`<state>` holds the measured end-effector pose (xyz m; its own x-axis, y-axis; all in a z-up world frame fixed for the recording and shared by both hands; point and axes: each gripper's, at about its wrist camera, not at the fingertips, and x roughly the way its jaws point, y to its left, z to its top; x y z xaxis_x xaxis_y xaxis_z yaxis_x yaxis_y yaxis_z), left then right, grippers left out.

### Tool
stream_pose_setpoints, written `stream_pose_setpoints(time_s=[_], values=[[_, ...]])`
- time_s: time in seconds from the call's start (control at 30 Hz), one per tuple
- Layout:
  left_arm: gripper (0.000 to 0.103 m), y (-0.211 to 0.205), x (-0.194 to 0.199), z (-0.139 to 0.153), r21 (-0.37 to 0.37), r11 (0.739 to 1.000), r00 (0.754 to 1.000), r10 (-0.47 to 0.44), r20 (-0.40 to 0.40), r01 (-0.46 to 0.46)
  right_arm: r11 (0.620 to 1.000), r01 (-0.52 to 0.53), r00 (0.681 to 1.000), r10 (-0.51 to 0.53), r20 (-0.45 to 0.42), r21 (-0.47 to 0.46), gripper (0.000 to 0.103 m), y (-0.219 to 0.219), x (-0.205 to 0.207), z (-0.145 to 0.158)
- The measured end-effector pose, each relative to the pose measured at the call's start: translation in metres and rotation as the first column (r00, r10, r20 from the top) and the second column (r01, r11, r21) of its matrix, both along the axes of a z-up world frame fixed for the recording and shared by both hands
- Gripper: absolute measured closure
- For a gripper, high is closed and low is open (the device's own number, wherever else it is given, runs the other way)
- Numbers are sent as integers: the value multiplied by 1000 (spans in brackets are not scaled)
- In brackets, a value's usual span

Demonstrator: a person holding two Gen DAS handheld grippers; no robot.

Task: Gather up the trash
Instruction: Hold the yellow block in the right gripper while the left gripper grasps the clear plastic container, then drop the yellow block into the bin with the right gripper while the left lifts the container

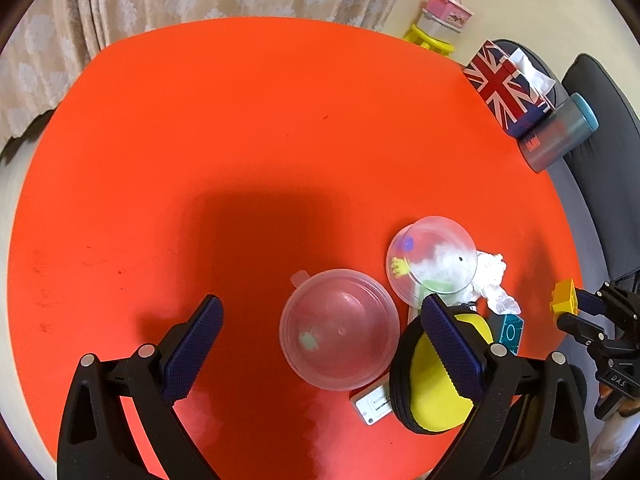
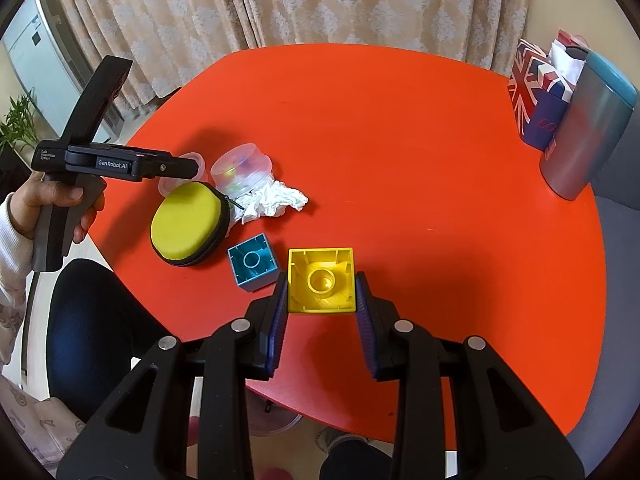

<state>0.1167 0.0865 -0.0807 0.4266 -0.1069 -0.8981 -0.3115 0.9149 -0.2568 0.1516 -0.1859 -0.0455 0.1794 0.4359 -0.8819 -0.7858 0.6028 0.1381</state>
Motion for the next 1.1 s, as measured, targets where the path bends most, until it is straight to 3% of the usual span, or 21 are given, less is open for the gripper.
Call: stream_pose_setpoints(time_s=[0.27, 0.33, 0.63, 1.1], values=[[32, -4, 1, -2, 11, 1000, 1000, -11, -13, 11, 1000, -2, 1000, 2, -5, 8, 71, 1, 1, 0], [44, -6, 2, -2, 29, 999, 1000, -24, -16, 24, 1000, -2, 1000, 2, -5, 7, 71, 1, 1, 0], [45, -8, -6, 4, 58, 998, 999, -40, 25, 38, 1000, 1, 1000, -1, 10, 15, 71, 3, 2, 6], [45, -28, -50, 49, 139, 988, 983, -95, 157, 73, 999, -27, 998, 24, 58, 43, 71, 4, -21, 33]])
